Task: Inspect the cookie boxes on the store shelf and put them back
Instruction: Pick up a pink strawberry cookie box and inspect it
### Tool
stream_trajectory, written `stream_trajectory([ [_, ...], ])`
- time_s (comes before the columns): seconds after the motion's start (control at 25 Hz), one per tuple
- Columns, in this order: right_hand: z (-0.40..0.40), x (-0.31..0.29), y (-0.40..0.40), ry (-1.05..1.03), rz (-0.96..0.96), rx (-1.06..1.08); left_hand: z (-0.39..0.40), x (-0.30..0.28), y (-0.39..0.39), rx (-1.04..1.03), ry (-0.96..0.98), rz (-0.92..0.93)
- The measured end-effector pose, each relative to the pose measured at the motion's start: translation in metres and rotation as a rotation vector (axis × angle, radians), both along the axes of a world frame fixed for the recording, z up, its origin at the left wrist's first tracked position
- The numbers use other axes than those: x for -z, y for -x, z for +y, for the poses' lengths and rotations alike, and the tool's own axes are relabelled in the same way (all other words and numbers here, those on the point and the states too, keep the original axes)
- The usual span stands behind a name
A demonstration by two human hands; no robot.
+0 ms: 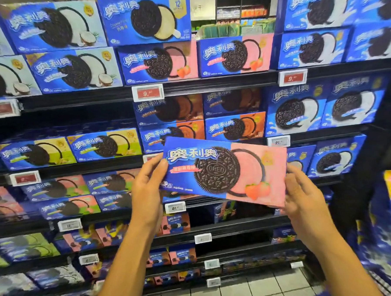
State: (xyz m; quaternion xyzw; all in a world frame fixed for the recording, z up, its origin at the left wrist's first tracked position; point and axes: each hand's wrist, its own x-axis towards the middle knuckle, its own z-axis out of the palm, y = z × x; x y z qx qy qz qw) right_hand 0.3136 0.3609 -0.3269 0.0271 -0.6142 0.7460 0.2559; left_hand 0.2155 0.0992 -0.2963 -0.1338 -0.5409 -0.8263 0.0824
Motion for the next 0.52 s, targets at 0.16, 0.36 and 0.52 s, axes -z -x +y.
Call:
stream_trajectory([
  [0.16,0.037,0.044,-0.017,0.093,-0.133,0.071,0.037,0.036,-0.003,0.093,0.104,-0.099],
  [0.36,0.087,0.11,-0.053,0.22,-0.298,0.195,0.103,0.091,-0.004,0.252,0.186,-0.215],
  [0.52,0.143,0.177,-0.101,0.28,-0.484,0.298,0.179,0.151,-0.019,0.401,0.331,-0.375],
])
